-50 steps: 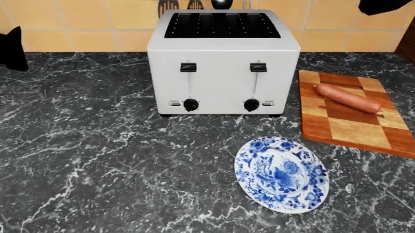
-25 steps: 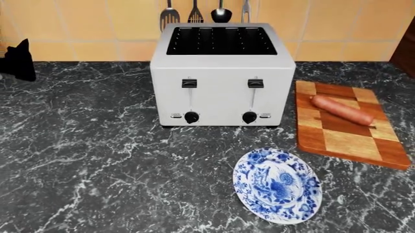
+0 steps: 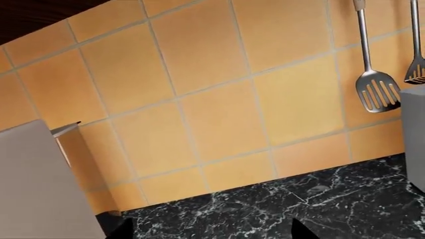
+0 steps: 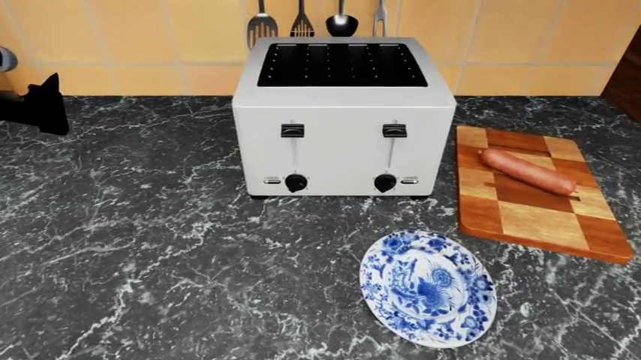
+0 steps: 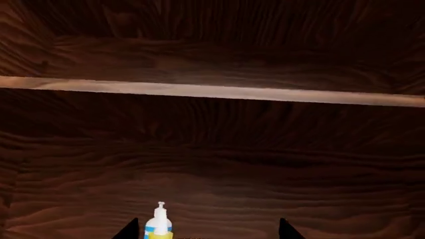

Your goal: Pick the sausage from the plate and place it on the cutting board. Then pick the condiment bottle from the cabinet and place it next to the cutting board.

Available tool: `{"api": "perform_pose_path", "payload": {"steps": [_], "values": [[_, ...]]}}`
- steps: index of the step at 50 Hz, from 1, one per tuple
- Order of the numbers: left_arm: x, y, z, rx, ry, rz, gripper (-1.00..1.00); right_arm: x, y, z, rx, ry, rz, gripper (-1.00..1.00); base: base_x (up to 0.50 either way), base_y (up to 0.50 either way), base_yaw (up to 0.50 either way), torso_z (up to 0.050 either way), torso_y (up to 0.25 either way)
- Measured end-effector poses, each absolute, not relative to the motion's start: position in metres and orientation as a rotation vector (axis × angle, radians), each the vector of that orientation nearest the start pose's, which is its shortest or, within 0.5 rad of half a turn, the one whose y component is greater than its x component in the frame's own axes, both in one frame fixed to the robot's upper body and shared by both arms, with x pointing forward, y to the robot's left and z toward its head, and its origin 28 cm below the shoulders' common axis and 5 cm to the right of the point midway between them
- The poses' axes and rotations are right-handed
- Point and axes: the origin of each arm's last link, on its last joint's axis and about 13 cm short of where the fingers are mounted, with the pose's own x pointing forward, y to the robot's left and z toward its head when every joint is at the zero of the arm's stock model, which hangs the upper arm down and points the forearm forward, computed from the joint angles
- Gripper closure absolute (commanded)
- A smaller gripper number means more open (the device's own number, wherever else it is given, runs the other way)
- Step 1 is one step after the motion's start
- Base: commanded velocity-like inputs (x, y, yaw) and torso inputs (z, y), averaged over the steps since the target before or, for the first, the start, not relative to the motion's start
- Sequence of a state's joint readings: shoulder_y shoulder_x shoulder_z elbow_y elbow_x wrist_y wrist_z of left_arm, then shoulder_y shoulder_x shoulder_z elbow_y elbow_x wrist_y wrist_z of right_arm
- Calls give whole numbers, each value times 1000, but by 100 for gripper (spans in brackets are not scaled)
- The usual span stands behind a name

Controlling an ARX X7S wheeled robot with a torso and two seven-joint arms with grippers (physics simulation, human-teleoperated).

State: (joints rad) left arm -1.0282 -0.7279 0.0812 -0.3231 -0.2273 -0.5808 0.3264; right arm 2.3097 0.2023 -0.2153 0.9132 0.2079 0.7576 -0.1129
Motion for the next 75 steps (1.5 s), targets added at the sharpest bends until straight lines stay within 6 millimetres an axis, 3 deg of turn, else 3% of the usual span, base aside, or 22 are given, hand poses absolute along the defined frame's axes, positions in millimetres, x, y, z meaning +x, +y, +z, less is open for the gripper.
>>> {"api": "perform_pose_path", "payload": {"steps": [19,32,75], "values": [[320,424,264,280,-55,93,-100,307,-142,577,7,-520,30,-100,4,78,0,0,0],[316,427,263,276,-50,99,-100,314,-133,573,2,-504,46,-100,28,142,0,0,0],[315,431,260,270,-41,113,-100,327,-132,550,3,-336,-19,-100,12,0,0,0,0]]}}
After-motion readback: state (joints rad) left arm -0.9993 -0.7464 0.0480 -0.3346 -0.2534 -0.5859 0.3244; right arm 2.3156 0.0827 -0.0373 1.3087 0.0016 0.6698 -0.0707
